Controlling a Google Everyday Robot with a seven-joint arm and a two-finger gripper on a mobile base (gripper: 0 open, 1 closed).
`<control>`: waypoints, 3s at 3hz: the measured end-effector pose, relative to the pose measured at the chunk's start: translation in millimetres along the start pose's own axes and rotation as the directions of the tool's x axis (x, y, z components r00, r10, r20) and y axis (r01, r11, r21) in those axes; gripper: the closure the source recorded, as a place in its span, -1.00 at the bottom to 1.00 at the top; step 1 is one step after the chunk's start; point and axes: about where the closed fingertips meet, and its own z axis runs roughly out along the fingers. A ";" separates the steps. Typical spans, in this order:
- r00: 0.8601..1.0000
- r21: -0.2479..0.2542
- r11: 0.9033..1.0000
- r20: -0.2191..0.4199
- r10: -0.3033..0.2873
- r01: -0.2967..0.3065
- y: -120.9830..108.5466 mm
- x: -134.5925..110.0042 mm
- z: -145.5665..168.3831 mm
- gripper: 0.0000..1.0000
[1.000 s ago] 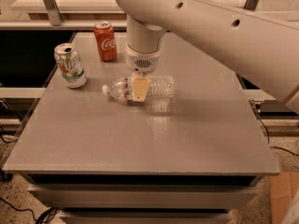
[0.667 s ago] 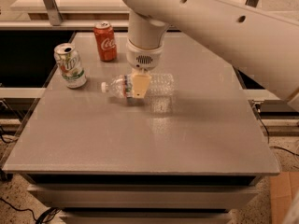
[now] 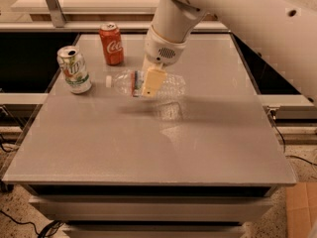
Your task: Place water bottle upright
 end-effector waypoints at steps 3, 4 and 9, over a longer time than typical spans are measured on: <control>0.914 -0.048 0.999 0.405 0.017 0.003 6.5 -26.8 -32.0 1.00; 0.864 -0.070 0.997 0.500 0.062 -0.031 13.9 -36.4 -36.2 1.00; 0.654 -0.108 0.994 0.750 0.099 -0.026 31.8 -71.3 -32.7 1.00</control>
Offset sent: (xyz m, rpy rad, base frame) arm -0.0095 0.0060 0.0499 0.4584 0.0764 0.0773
